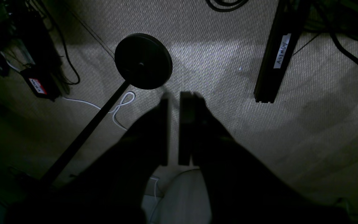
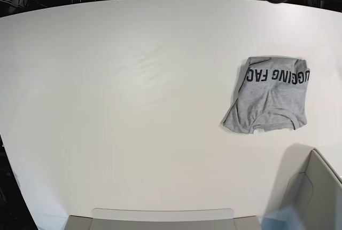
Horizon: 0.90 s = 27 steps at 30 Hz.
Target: Fold the T-shirt properly
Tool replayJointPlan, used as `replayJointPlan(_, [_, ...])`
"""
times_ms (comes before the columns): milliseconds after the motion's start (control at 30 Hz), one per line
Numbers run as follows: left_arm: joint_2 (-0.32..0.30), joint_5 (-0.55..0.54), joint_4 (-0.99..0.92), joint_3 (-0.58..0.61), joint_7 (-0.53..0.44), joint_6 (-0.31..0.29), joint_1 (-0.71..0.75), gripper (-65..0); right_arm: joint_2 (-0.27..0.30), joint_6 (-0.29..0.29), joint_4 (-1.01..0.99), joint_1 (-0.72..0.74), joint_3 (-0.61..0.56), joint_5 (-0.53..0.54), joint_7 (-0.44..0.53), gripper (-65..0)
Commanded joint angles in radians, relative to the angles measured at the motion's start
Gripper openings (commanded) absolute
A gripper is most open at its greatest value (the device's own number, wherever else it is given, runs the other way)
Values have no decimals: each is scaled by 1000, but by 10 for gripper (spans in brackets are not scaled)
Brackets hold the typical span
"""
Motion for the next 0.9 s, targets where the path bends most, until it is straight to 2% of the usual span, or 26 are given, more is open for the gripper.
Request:
replayJointPlan(0, [-8, -3, 0, -2, 1, 7, 5, -588, 12, -8, 1, 4, -1, -1, 3, -650])
replayJointPlan(867, [-5, -3, 0, -4, -1, 7, -28, -588, 6, -8, 1, 11, -1, -1, 2, -650])
